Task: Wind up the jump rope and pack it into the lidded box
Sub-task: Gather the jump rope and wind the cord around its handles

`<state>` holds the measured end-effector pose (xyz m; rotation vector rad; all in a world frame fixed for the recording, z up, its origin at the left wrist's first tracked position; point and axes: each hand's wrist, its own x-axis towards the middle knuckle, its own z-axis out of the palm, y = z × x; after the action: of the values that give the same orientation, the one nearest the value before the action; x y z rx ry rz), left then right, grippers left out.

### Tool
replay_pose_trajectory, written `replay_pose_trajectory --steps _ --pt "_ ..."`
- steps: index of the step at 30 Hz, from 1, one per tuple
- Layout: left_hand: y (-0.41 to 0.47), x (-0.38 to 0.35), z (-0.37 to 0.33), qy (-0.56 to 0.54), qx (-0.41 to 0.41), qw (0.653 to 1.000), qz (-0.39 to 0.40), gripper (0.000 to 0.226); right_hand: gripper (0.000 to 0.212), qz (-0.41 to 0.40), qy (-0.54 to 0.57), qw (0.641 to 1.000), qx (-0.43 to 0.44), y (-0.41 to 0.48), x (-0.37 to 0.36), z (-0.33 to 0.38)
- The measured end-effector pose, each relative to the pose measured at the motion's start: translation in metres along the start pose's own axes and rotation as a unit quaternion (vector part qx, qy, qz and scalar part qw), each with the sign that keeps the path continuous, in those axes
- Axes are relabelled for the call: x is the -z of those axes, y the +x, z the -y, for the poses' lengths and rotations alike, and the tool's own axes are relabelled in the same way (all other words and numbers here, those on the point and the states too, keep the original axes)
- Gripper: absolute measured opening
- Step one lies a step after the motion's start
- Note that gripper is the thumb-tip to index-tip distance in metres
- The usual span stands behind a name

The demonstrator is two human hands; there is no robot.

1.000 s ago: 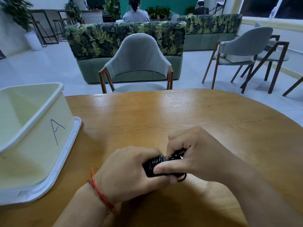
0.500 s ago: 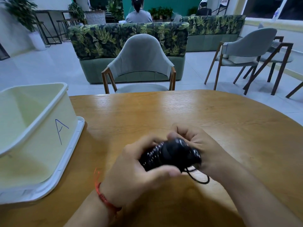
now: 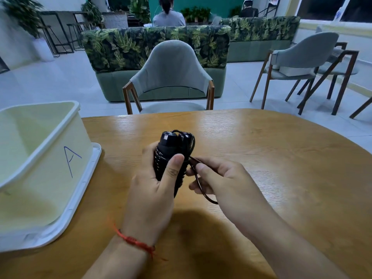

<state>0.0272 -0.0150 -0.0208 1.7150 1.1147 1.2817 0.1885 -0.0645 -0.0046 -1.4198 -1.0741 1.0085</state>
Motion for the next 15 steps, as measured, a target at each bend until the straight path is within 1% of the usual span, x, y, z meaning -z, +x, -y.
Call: replay_pose_trajectory --steps 2,3,5,6,8,11,13,14,15 --pt "0.0 -0.001 0.0 0.032 -0.007 0.999 -0.011 0.033 0.033 -0.026 -0.067 0.996 0.049 -0.005 -0.005 -0.001" --pt "0.0 -0.001 0.0 0.032 -0.009 0.999 -0.015 0.034 0.038 -0.029 -0.116 0.989 0.085 -0.009 -0.008 -0.002" --pt "0.001 -0.002 0.0 0.012 -0.004 1.0 -0.019 0.038 0.052 -0.024 -0.22 0.963 0.156 -0.015 -0.016 -0.009" --pt "0.001 -0.003 0.0 -0.003 0.004 1.0 -0.02 0.041 0.057 -0.028 -0.255 0.949 0.184 -0.017 -0.019 -0.012" --pt "0.0 -0.006 -0.001 -0.024 0.03 0.999 -0.015 0.04 0.061 -0.034 -0.278 0.935 0.218 -0.018 -0.022 -0.014" --pt "-0.003 -0.007 -0.004 -0.054 0.071 0.996 0.001 0.027 0.066 -0.01 -0.29 0.929 0.231 -0.022 -0.03 -0.013" --pt "-0.005 -0.01 -0.006 -0.082 0.074 0.994 0.014 0.019 0.072 0.016 -0.307 0.925 0.223 -0.026 -0.033 -0.011" --pt "-0.005 -0.011 -0.006 -0.114 0.078 0.99 0.02 0.022 0.075 0.03 -0.314 0.924 0.216 -0.028 -0.033 -0.01" --pt "-0.006 -0.012 -0.005 -0.15 0.084 0.985 0.03 0.03 0.077 0.044 -0.318 0.925 0.203 -0.029 -0.033 -0.009"
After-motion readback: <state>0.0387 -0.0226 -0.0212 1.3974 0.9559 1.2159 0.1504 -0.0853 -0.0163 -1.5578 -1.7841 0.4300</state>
